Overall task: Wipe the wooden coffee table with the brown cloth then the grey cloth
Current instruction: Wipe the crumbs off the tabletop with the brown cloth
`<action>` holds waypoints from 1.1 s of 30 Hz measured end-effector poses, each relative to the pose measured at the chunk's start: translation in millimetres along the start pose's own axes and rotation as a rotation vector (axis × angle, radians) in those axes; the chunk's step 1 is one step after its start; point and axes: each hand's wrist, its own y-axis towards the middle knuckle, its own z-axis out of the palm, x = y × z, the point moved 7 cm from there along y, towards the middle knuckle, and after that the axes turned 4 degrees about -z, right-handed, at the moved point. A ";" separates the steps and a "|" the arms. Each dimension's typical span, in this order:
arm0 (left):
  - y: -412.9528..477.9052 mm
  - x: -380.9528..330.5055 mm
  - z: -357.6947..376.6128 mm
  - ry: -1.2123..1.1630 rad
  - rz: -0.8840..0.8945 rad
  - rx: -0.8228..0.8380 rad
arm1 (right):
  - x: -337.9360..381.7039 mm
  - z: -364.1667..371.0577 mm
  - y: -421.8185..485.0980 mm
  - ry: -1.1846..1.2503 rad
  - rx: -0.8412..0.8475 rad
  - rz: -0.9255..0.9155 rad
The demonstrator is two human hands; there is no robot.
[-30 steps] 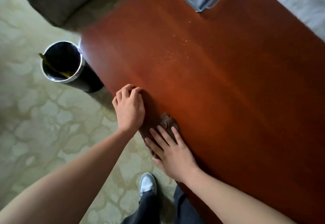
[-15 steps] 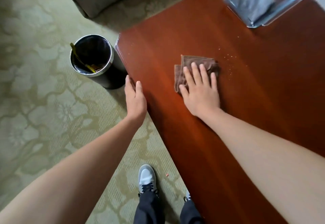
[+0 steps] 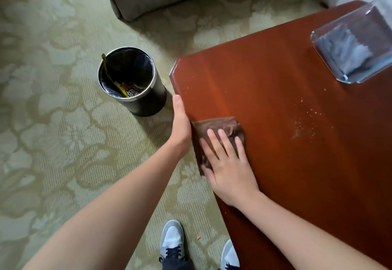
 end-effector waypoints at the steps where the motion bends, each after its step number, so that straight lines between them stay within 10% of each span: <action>1: 3.9 -11.0 3.4 -0.032 0.012 0.056 | 0.0 -4.1 24.7 -0.003 -0.009 0.002; 12: 17.3 -14.1 -15.4 -0.093 -0.042 0.150 | -21.7 -67.0 256.1 0.056 0.017 0.097; 25: 18.4 -28.5 5.7 0.056 -0.019 -0.237 | -79.5 -17.9 6.6 -0.073 0.101 0.165; 33: 12.6 -31.7 6.7 0.423 0.004 -0.501 | -103.2 -42.0 113.9 -0.049 0.044 0.111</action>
